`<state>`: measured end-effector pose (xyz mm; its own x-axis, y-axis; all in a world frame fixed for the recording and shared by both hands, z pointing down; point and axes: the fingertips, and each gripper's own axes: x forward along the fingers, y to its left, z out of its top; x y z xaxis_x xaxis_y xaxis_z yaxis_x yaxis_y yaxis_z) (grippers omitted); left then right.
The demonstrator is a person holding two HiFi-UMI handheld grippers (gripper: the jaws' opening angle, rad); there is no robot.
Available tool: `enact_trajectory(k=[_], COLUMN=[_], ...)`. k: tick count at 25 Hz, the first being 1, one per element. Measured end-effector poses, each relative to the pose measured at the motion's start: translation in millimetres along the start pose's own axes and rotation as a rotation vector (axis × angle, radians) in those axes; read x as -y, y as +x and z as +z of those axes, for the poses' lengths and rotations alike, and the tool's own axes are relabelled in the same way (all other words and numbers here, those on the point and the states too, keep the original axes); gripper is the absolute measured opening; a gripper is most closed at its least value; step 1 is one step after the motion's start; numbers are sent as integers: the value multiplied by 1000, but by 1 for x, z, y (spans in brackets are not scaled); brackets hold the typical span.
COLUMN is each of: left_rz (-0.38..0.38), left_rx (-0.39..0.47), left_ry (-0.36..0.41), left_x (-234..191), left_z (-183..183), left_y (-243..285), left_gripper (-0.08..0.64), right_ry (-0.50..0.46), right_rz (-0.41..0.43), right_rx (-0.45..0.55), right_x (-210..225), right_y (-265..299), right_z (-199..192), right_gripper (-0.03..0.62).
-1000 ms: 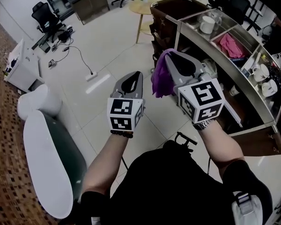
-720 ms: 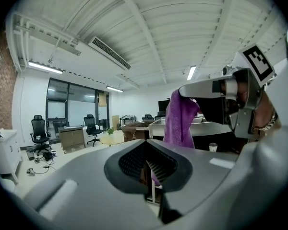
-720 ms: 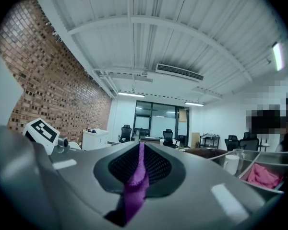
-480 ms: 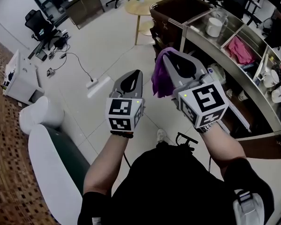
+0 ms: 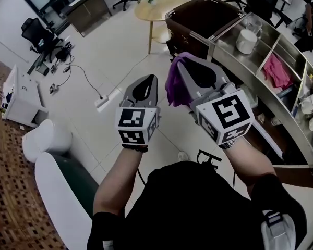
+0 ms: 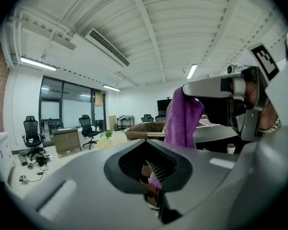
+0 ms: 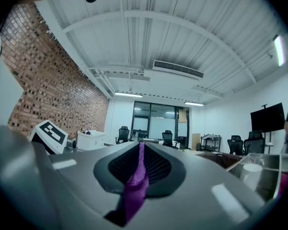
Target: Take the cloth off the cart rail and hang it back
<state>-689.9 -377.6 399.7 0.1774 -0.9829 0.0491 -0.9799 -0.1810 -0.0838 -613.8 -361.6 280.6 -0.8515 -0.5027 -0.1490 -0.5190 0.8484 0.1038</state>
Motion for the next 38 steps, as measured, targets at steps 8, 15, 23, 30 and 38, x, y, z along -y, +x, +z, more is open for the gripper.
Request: enact_trajectory(k=[8,15,23,30,38], left_rz=[-54,-162,-331,-442,-506], left_rx=[-13,-5,7,4,11], left_ry=[-4,-10,-6,-1,-22], left_x=[-41,-81,-134,-159,-182], left_z=[5,6,25,28,34], left_y=[61,111,143,157,190], left_gripper=[-2,-2,-2,-2,-2], right_ry=[3,-9,-37,-45,-61], right_rz=[-43,-151,-316,-439,-506], right_rx=[-6,-21,-49,-68,-81], right_x=[37,64,73,84,112], right_y=[61,117,184,215,255], right_z=[2,-4,9,12,21], right_gripper=[29,31,31,30,29])
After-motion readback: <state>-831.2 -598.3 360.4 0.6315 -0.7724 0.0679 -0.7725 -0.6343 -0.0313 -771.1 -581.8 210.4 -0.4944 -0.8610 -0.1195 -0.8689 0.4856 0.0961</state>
